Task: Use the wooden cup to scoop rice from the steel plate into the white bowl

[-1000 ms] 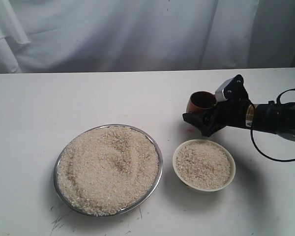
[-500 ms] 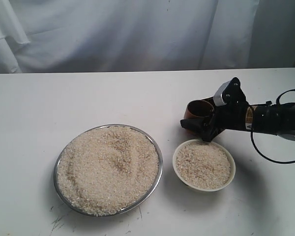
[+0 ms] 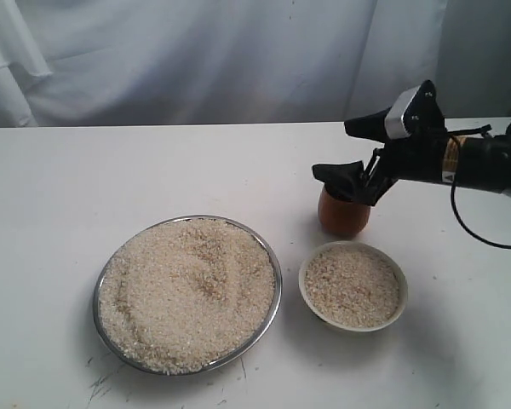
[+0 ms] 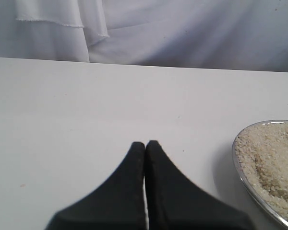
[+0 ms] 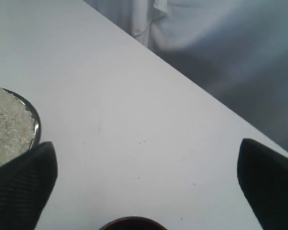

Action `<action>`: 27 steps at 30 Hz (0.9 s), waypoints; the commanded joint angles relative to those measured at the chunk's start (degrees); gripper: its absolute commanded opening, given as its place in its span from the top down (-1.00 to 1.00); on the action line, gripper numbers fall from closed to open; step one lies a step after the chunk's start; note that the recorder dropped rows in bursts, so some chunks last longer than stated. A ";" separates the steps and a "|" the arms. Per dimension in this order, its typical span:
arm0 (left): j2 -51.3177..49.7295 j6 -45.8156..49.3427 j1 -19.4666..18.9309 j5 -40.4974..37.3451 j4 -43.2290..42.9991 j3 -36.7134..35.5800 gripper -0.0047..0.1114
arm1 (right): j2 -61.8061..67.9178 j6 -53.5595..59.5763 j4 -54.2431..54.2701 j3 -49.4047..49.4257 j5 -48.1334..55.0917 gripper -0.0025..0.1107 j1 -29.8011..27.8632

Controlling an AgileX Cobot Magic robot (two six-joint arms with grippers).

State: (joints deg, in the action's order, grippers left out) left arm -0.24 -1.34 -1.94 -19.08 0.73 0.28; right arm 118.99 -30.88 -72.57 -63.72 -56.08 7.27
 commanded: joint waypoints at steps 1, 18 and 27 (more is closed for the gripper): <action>0.24 -0.01 0.16 0.81 -0.05 -0.28 0.92 | -7.73 -10.32 -5.15 -0.07 -4.07 -0.40 -3.89; 0.24 -0.01 0.16 0.81 -0.05 -0.28 0.92 | -28.28 -43.56 -6.95 -0.22 -13.88 0.43 -14.56; 0.24 -0.01 0.16 0.81 -0.05 -0.28 0.92 | -38.06 -42.11 -0.62 1.88 10.95 0.43 -12.23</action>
State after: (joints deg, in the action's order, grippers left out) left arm -0.24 -1.34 -1.94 -19.08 0.73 0.28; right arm 85.65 -70.93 -74.82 -63.32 -61.12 -6.58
